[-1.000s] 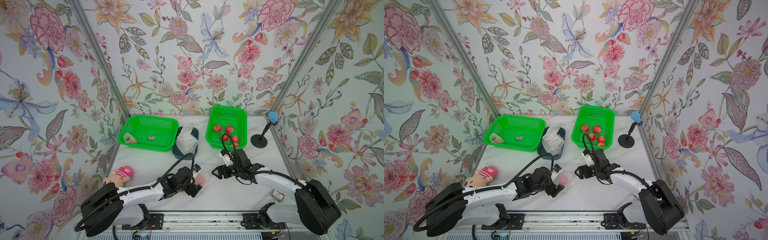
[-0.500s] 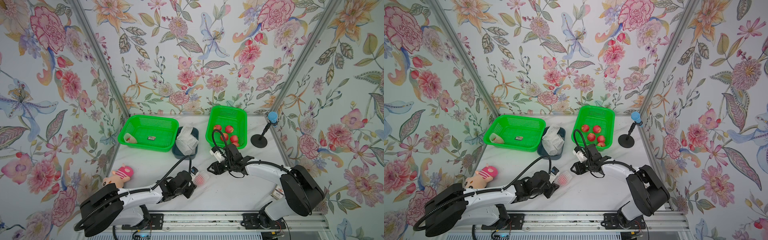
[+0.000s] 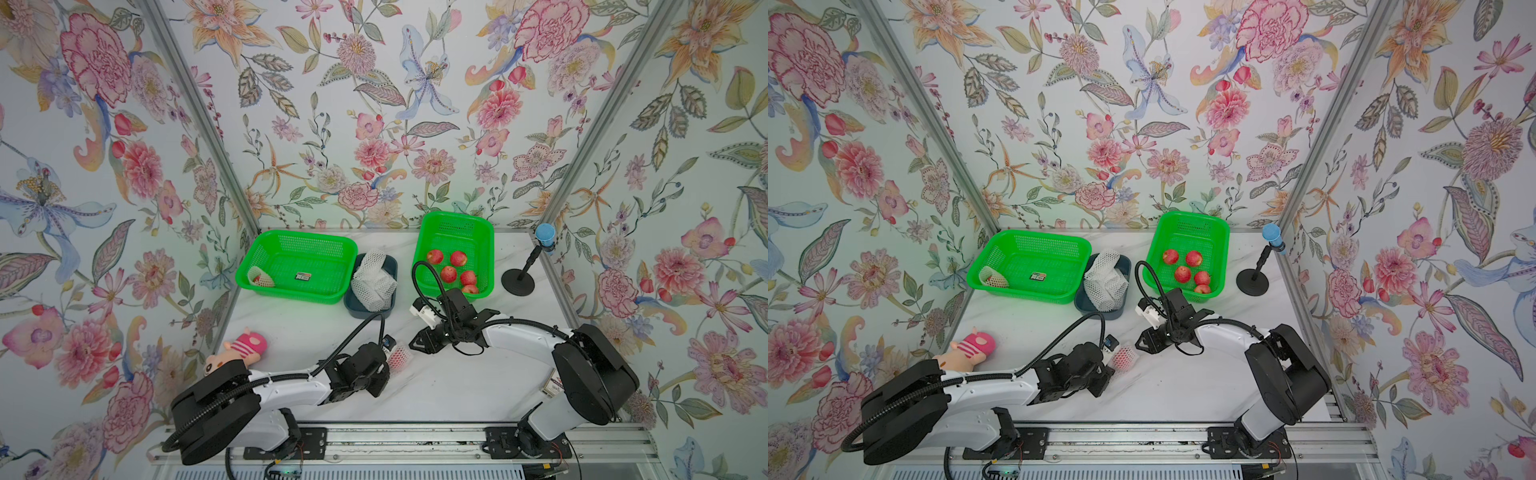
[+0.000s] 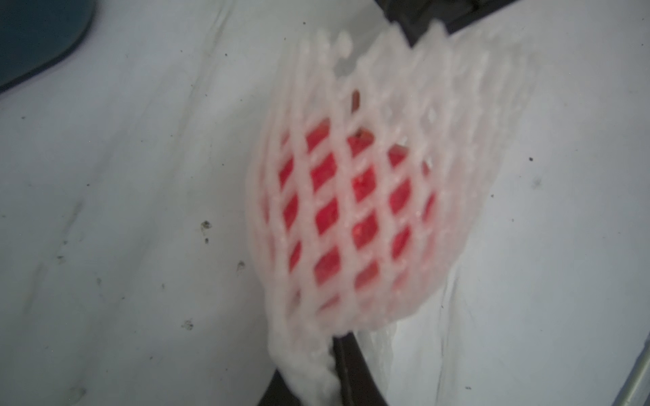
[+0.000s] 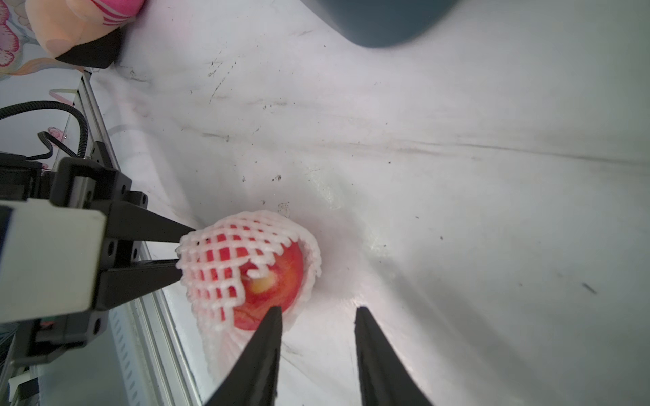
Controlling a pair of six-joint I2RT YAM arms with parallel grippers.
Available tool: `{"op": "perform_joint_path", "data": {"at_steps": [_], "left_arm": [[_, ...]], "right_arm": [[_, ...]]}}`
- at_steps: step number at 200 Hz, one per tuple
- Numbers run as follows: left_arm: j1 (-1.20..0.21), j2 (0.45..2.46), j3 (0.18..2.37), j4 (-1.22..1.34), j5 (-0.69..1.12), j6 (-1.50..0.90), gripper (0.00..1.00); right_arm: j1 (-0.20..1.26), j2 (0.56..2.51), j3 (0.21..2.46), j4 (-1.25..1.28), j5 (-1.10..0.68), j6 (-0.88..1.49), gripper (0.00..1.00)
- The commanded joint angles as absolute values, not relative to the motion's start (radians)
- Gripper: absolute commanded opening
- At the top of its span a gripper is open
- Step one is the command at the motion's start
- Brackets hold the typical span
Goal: Remove foam nets from apples
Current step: Remove the foam net from the apple.
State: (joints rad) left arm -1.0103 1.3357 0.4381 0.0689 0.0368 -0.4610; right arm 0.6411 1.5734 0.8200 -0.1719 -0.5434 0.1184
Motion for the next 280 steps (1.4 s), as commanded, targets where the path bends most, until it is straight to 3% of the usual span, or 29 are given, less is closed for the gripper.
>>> {"op": "perform_joint_path", "data": {"at_steps": [1,144,214,249,280], "left_arm": [[-1.018,1.353,0.46,0.051,0.014,-0.46,0.15],[-1.019,1.371,0.461,0.063,0.003,-0.461,0.16],[-1.017,1.367,0.457,0.066,0.0,-0.463,0.16],[-1.017,1.368,0.458,0.069,0.0,-0.462,0.16],[-1.018,1.377,0.46,0.075,0.0,-0.459,0.16]], "right_arm": [[0.673,1.58,0.851,-0.213,-0.558,0.081,0.37],[0.81,1.539,0.939,-0.333,-0.461,0.016,0.37],[0.815,1.608,0.92,-0.327,-0.486,0.021,0.35],[0.803,1.604,0.882,-0.324,-0.491,0.017,0.45],[0.808,1.624,0.882,-0.312,-0.509,0.003,0.63]]}}
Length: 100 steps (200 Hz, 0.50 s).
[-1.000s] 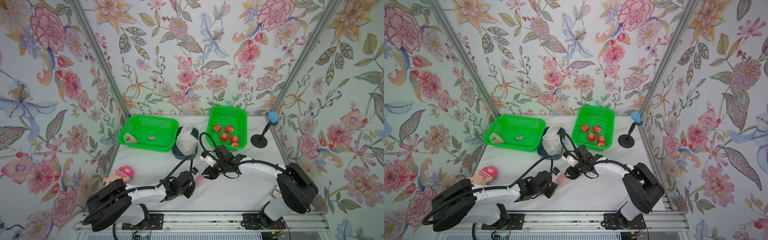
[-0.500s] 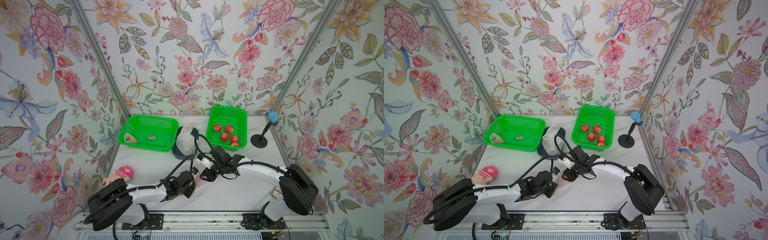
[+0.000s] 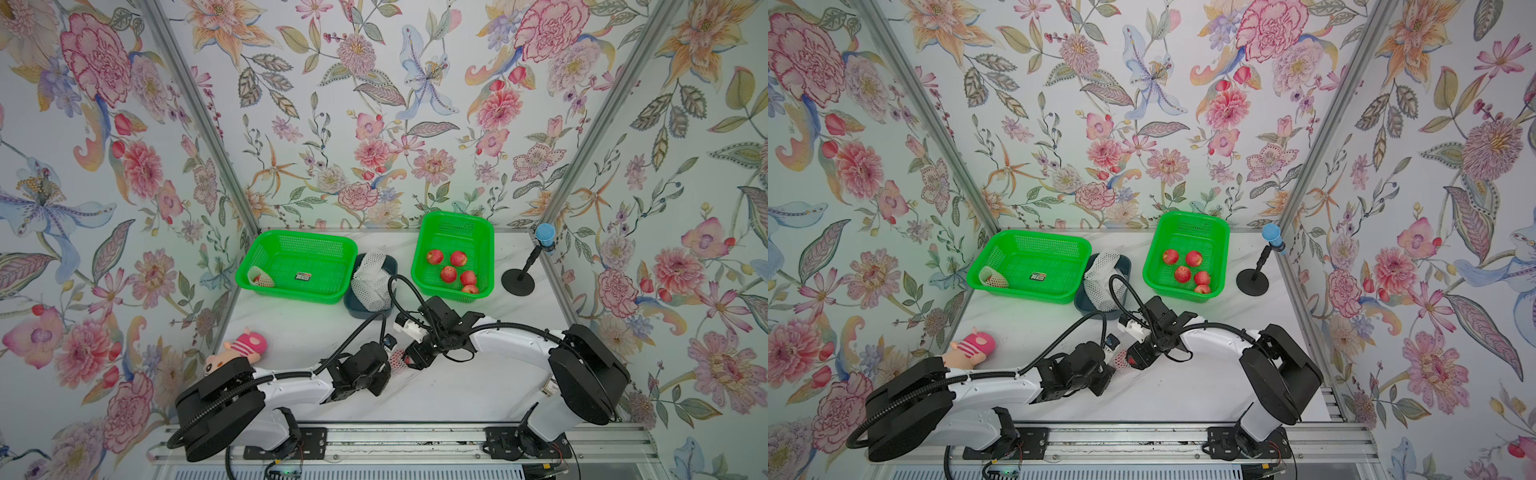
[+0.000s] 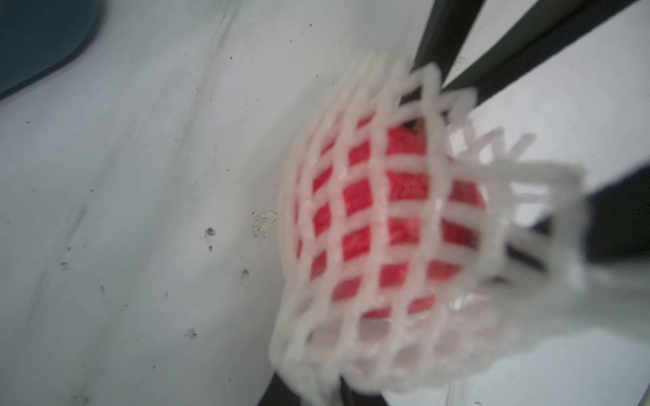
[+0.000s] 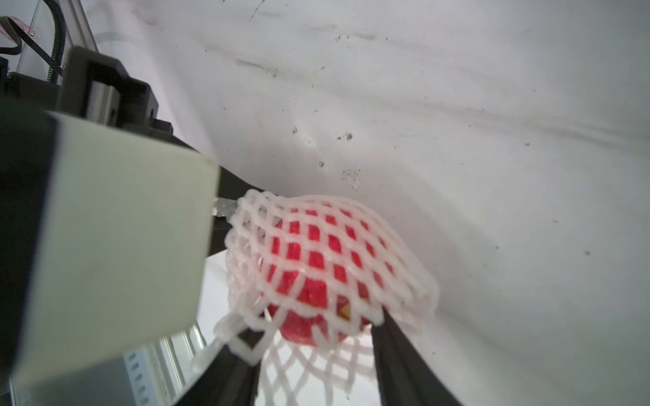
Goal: Remove foam nets from apples
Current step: Remove the foam net from the apple.
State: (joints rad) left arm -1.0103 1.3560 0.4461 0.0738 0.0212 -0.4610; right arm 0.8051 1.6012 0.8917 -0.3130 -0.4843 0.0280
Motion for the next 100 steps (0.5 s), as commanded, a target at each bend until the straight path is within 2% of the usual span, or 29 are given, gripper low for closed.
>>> {"op": "perform_joint_path", "data": {"at_steps": [1,28,60,73,100], "left_arm": [[-1.017,1.376,0.46,0.074,0.0,-0.46,0.16],[-1.017,1.372,0.459,0.075,0.0,-0.459,0.16],[-1.017,1.364,0.456,0.075,-0.003,-0.462,0.16],[-1.017,1.365,0.455,0.075,-0.001,-0.461,0.16],[-1.017,1.367,0.455,0.075,-0.002,-0.459,0.16]], "right_arm": [[0.808,1.625,0.882,-0.311,-0.508,0.003,0.64],[0.821,1.654,0.903,-0.274,-0.508,0.01,0.73],[0.846,1.699,0.936,-0.228,-0.476,0.031,0.73],[0.851,1.706,0.937,-0.209,-0.454,0.046,0.69],[0.843,1.686,0.915,-0.191,-0.404,0.067,0.53]]}}
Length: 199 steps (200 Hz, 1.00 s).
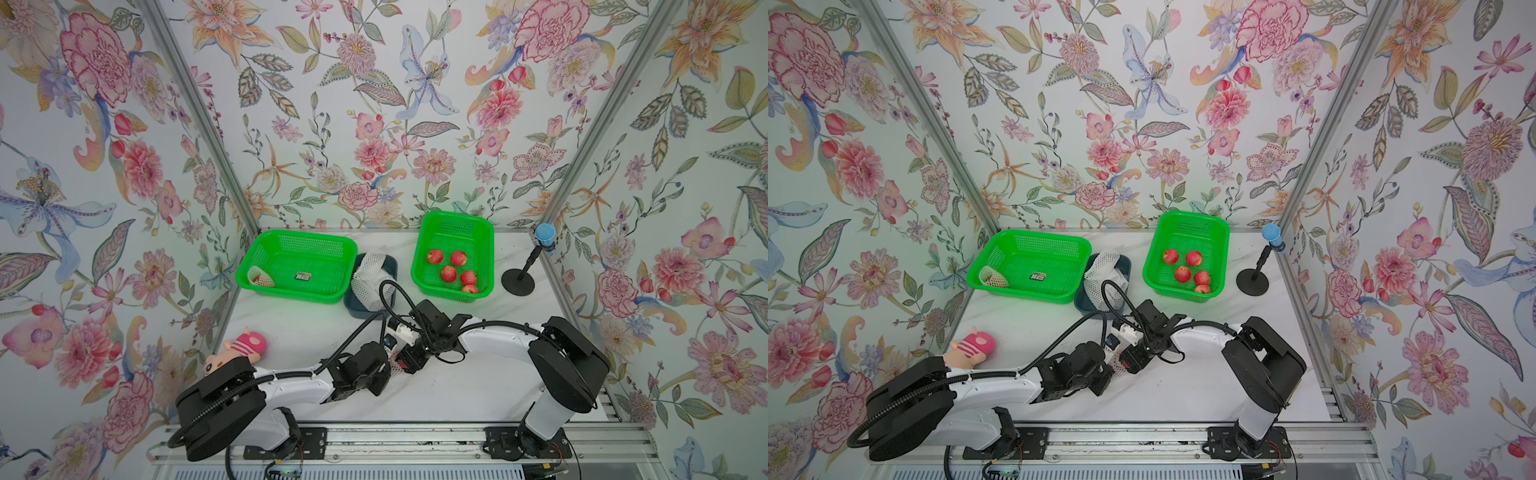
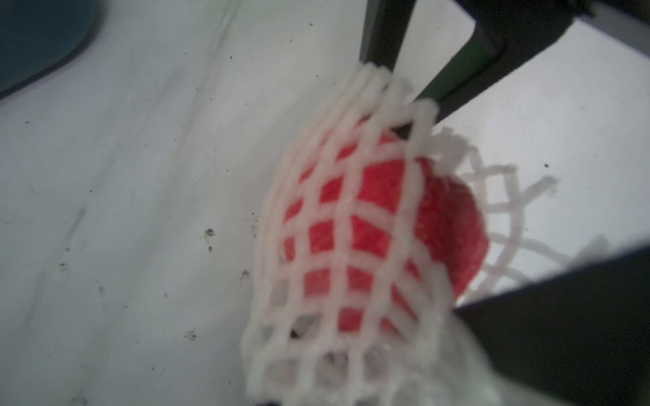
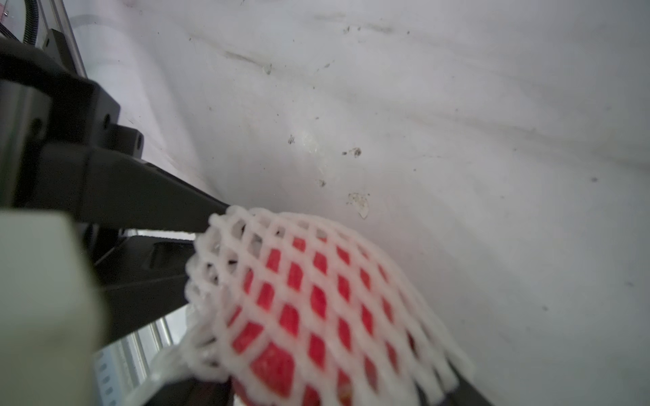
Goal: Remove foam nets from apples
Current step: Remove the foam net from the apple.
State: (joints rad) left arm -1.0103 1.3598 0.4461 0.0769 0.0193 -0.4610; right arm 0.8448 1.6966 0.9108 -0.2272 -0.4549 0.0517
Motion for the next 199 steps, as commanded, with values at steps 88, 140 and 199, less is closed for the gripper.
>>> {"op": "perform_joint_path", "data": {"at_steps": [88,140,199], "left_arm": [[-1.014,1.382,0.462,0.081,0.003,-0.452,0.16],[-1.009,1.399,0.478,0.072,0.01,-0.436,0.16],[-1.003,1.384,0.492,0.049,0.007,-0.422,0.0]], "right_arm": [[0.723,1.566,0.774,-0.177,-0.379,0.13,0.54],[0.68,1.529,0.74,-0.174,-0.321,0.152,0.66],[0.655,1.506,0.742,-0.16,-0.317,0.145,0.75]]}}
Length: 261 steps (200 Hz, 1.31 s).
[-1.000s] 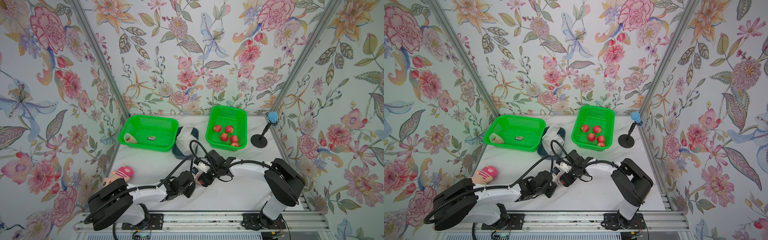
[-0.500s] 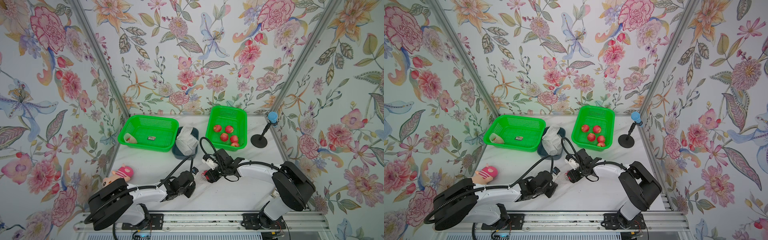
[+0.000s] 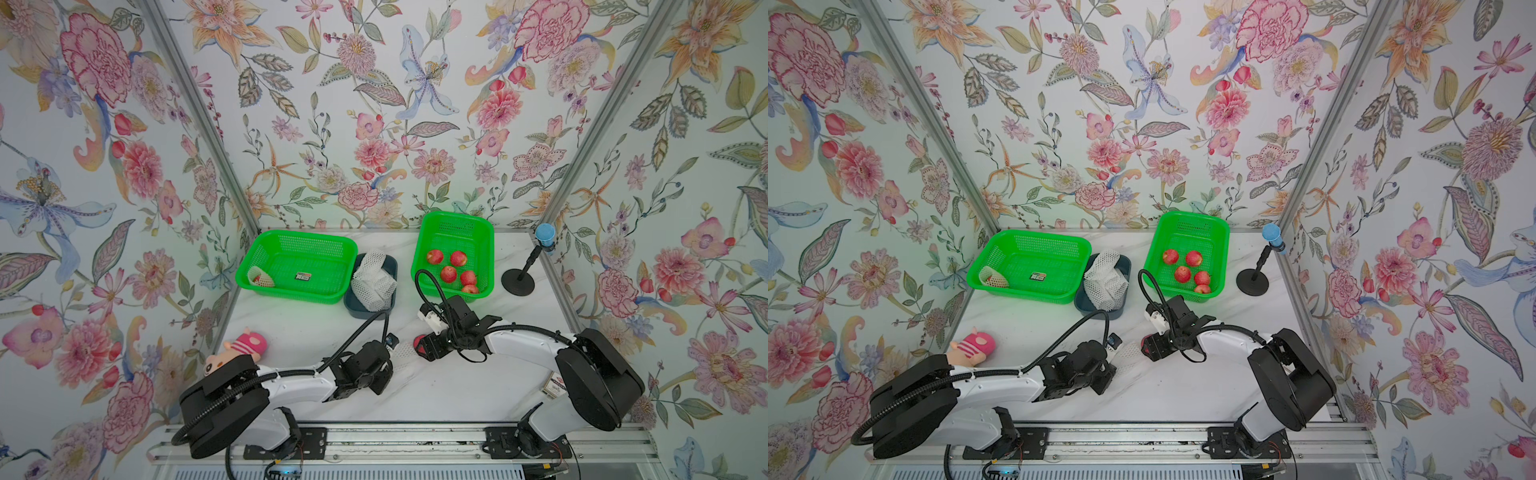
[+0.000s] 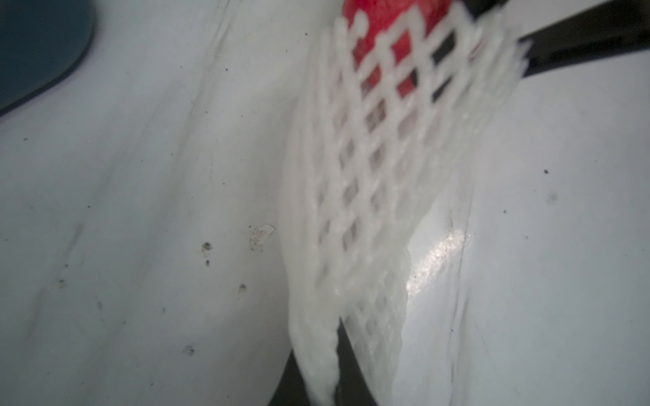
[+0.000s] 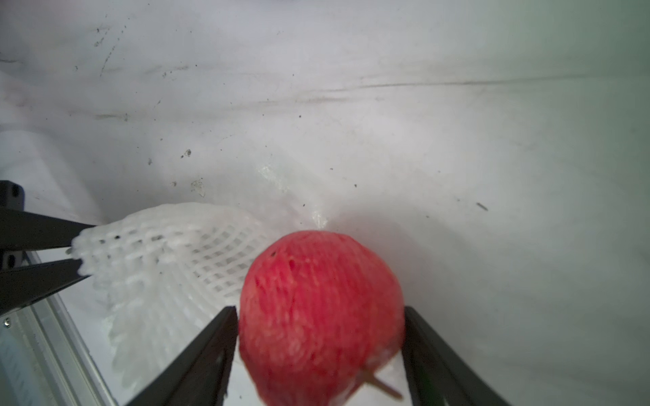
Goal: Remove foam nets from apples
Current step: Remove the foam net from the apple, then place the foam net into the storage box.
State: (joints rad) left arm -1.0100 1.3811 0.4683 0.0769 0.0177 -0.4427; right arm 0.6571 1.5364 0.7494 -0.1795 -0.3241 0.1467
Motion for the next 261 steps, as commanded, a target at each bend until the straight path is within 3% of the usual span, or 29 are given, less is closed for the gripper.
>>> {"op": "perform_joint_path", "data": {"at_steps": [1,115,159,206,261], "left_arm": [[-1.003,1.384,0.492,0.048,0.007,-0.422,0.0],[-0.981,1.145,0.561,-0.124,-0.061,-0.407,0.0],[-0.891,1.094,0.669,-0.188,-0.087,-0.399,0.0],[-0.744,1.208,0.91,-0.219,-0.053,-0.371,0.0],[-0.633,1.46,1.184,-0.284,-0.031,-0.367,0.0]], "right_arm": [[0.655,1.506,0.742,-0.158,-0.317,0.145,0.75],[0.592,1.49,0.747,-0.13,-0.332,0.143,0.77],[0.599,1.439,0.735,-0.115,-0.354,0.132,0.82],[0.624,1.381,0.749,-0.125,-0.361,0.123,0.93],[0.63,1.324,0.764,-0.171,-0.339,0.123,0.97]]}}
